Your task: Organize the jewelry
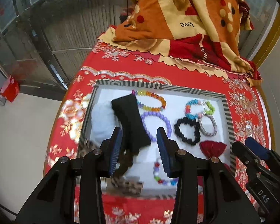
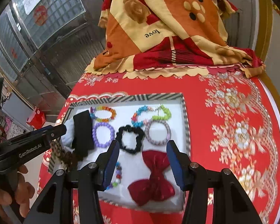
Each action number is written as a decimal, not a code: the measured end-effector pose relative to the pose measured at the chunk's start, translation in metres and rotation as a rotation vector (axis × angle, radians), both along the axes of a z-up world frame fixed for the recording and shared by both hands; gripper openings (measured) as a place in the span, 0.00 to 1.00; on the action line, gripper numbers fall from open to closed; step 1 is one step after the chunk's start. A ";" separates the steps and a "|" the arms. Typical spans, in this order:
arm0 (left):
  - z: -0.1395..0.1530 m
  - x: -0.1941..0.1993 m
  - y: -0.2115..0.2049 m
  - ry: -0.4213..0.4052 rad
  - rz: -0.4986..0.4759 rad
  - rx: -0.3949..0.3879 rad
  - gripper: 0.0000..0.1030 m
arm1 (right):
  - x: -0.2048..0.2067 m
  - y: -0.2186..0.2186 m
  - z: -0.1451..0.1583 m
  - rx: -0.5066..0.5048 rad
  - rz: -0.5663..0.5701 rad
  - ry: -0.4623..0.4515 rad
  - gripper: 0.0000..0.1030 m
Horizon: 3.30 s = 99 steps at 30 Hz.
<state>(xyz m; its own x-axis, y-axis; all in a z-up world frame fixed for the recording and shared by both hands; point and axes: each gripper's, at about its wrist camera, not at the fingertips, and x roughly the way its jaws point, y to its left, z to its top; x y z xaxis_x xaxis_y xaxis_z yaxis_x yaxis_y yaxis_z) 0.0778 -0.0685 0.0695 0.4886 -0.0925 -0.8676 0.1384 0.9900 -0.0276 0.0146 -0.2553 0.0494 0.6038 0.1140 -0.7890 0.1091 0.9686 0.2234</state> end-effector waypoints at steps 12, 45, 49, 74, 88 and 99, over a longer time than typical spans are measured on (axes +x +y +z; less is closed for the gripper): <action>0.016 -0.057 0.017 -0.043 0.038 0.035 0.37 | -0.033 0.022 0.013 -0.025 0.025 -0.007 0.59; 0.025 -0.092 0.020 -0.067 0.054 0.043 0.37 | -0.057 0.034 0.022 -0.053 0.070 0.007 0.60; 0.025 -0.092 0.020 -0.066 0.054 0.043 0.37 | -0.055 0.035 0.022 -0.051 0.072 0.009 0.60; 0.018 -0.090 0.018 -0.050 0.051 0.049 0.37 | -0.050 0.032 0.016 -0.037 0.075 0.019 0.61; 0.014 -0.085 0.016 -0.040 0.049 0.053 0.37 | -0.047 0.032 0.013 -0.034 0.080 0.025 0.61; 0.012 -0.086 0.015 -0.036 0.050 0.056 0.37 | -0.049 0.032 0.010 -0.032 0.091 0.033 0.61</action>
